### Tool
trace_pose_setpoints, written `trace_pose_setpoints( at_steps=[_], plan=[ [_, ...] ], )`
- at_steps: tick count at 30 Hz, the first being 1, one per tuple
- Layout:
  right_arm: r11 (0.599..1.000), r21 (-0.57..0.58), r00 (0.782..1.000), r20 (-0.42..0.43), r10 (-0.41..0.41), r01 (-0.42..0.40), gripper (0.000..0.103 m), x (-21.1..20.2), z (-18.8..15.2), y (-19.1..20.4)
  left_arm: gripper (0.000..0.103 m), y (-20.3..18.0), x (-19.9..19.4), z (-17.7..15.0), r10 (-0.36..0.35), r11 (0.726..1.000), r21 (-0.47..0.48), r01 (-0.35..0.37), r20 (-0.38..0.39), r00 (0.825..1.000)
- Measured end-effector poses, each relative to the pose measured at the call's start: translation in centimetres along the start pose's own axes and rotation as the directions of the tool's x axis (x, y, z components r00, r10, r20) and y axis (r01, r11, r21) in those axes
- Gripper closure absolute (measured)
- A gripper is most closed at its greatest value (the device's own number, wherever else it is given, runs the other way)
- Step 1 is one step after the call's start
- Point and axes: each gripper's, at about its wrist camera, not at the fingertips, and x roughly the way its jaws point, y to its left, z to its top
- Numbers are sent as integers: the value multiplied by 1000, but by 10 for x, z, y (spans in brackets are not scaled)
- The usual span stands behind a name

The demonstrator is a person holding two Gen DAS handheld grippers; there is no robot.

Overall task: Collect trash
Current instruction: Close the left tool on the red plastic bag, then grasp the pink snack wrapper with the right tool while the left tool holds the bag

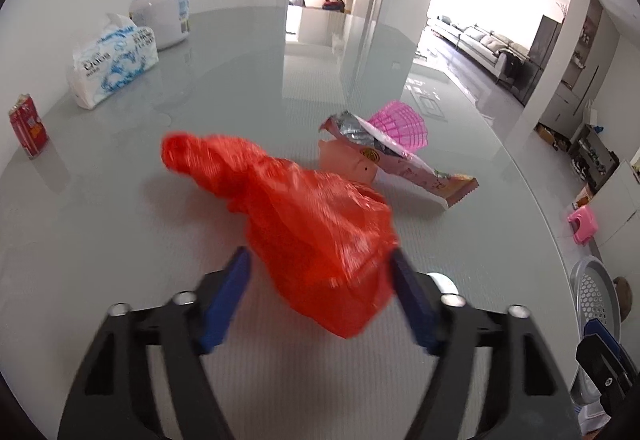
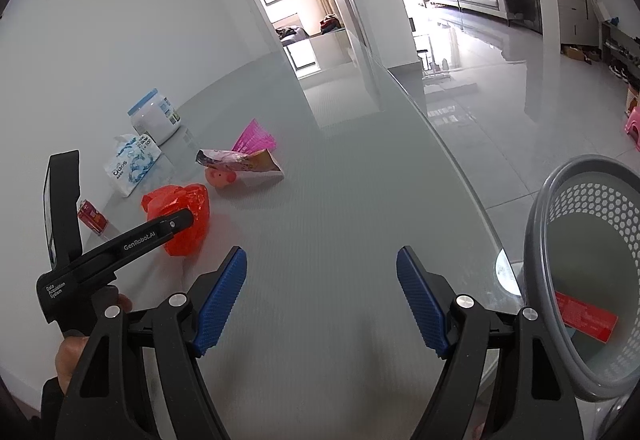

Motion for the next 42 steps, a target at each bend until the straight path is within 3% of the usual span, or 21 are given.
trace_pose_setpoints(
  at_steps=[2, 6, 7, 13, 19, 28, 37, 40, 42],
  plan=[
    [1000, -7, 1000, -6, 0, 0, 29, 6, 3, 3, 55, 3, 4, -1, -17, 1000, -2, 17, -16, 1000],
    [999, -44, 1000, -14, 3, -4, 29, 20, 11, 14, 82, 9, 0, -1, -30, 999, 18, 30, -8, 1000],
    [998, -56, 1000, -15, 5, -6, 29, 23, 13, 18, 83, 12, -3, -1, -29, 999, 21, 29, 0, 1000],
    [988, -155, 1000, -17, 15, -18, 29, 51, 31, 46, 84, 35, -25, 2, 25, 999, 28, -28, 94, 995],
    [957, -288, 1000, 2, -22, 22, 29, 78, 49, 80, 84, 54, -35, 0, 75, 997, 12, -78, 157, 985],
    [908, -414, 997, -25, -80, 62, 29, 129, 66, 109, 84, 56, -40, 0, 28, 999, 27, -33, 168, 985],
    [857, -492, 985, 11, -171, 154, 29, 153, 65, 120, 84, 59, -39, -1, -22, 1000, 13, 20, 143, 990],
    [851, -499, 984, 18, -177, 163, 39, 157, 66, 125, 84, 58, -40, -2, -30, 1000, 14, 28, 140, 990],
    [846, -507, 983, 7, -185, 163, 56, 160, 66, 127, 84, 58, -40, -3, -33, 999, 12, 31, 141, 989]
  ],
)
